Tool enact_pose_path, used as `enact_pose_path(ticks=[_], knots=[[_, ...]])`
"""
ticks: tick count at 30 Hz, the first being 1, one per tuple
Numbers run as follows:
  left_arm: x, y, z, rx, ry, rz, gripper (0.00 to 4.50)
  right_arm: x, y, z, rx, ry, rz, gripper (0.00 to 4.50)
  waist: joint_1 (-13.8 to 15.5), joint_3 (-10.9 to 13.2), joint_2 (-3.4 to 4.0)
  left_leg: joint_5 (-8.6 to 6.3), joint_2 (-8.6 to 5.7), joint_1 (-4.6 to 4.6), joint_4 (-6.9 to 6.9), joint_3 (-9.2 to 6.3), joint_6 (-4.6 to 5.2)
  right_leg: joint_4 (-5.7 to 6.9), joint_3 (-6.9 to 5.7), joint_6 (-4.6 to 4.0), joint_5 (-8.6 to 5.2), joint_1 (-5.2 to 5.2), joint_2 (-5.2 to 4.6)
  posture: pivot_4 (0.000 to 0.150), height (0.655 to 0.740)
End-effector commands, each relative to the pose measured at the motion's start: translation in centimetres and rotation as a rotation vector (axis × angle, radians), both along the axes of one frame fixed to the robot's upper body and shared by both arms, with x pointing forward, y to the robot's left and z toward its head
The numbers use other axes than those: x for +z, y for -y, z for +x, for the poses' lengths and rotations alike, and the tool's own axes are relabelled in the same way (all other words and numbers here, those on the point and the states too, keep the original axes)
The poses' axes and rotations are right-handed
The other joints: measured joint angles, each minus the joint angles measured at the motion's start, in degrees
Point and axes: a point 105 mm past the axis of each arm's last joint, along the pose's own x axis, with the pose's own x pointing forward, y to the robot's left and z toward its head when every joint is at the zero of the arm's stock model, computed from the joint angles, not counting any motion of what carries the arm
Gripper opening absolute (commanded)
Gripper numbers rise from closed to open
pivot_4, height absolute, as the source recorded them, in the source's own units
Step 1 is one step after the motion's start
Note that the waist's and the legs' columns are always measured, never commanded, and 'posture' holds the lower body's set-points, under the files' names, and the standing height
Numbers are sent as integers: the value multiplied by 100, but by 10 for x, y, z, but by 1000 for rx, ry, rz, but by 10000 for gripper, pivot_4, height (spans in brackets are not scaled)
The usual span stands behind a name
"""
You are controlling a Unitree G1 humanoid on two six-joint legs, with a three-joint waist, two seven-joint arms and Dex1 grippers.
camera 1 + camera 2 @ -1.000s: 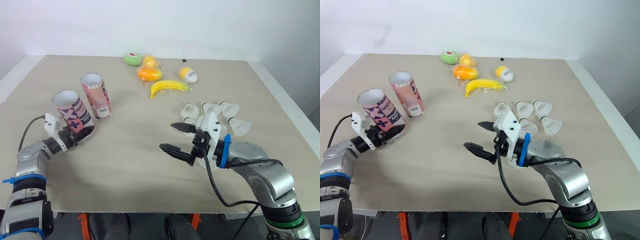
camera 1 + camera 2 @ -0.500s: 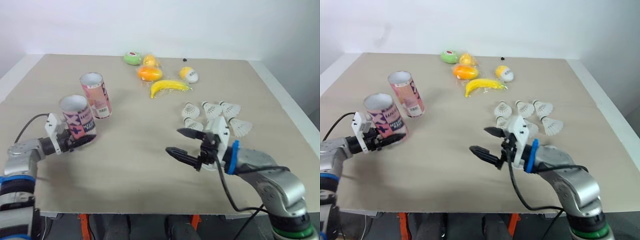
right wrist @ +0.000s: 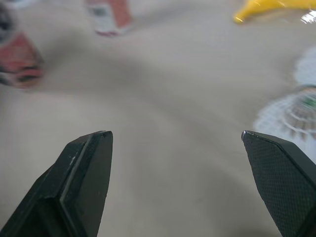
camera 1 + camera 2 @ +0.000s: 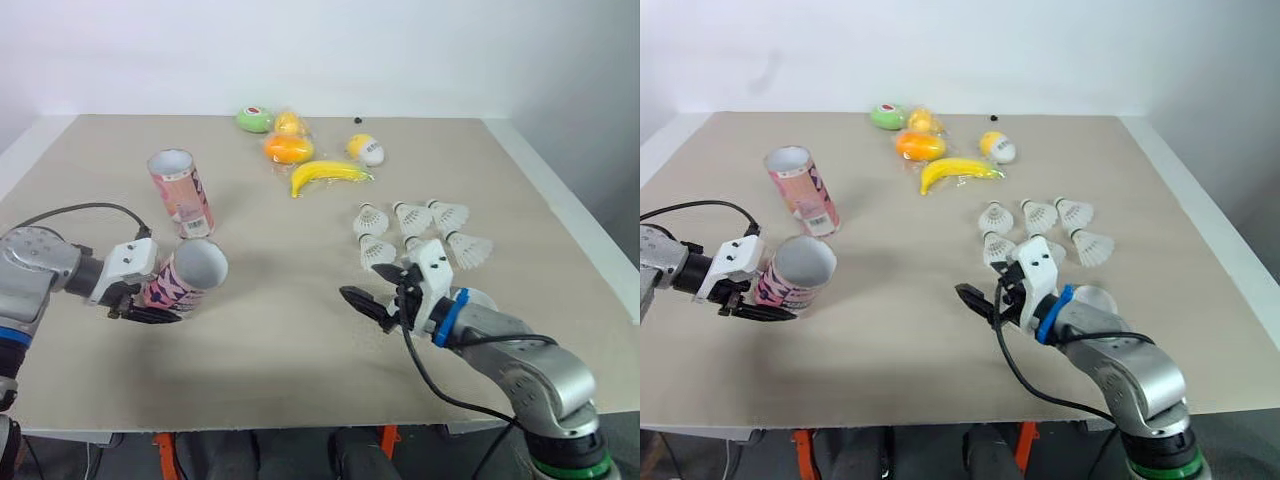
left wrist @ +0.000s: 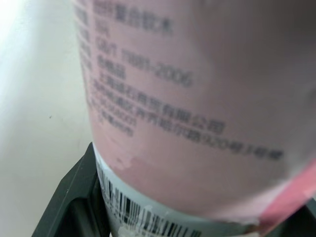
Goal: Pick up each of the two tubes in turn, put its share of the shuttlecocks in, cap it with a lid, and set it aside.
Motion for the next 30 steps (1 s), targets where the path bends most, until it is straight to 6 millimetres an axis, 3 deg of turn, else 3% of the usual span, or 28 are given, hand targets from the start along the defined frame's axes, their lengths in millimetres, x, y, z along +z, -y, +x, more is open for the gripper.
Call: enact_pose_path(ticks=[1,6,22,27,28,29,30], knots=[[-5,-12,-6,3,-55,103,26891,4,2,16,-62,49,-48,45000,-9,1,2,-1,2,-3,0,0,1,0,0,-1,0,-3,2,1500,6917],[-14,-23,-13,-15,-92,197,26891,-1,11,36,-148,76,-131,45000,-16,0,5,-2,9,1,-9,0,4,5,0,-6,-6,-8,11,1500,6917],[-29,6,-18,-70,-135,73,26891,-6,1,70,-192,127,-208,45000,0,-15,41,-4,15,7,-13,3,4,16,18,-1,-20,-4,28,1500,6917],[-33,13,-20,-84,-135,55,26891,-1,-2,71,-180,173,-254,45000,2,-29,65,-4,10,7,-12,3,3,16,23,4,-24,-3,26,1500,6917],[-34,14,-20,-87,-136,53,26550,0,-3,70,-176,181,-257,39379,2,-31,68,-4,9,7,-12,3,3,16,23,5,-24,-2,26,1500,6917],[-35,15,-21,-89,-138,51,26550,1,-4,69,-172,185,-258,39379,15,-35,76,-4,9,7,-12,3,3,16,23,6,-24,-2,26,1500,6917],[-36,17,-22,-91,-141,48,26550,2,-5,68,-168,189,-258,35719,19,-38,80,-4,6,7,-12,2,3,16,24,8,-25,0,25,1500,6917]])
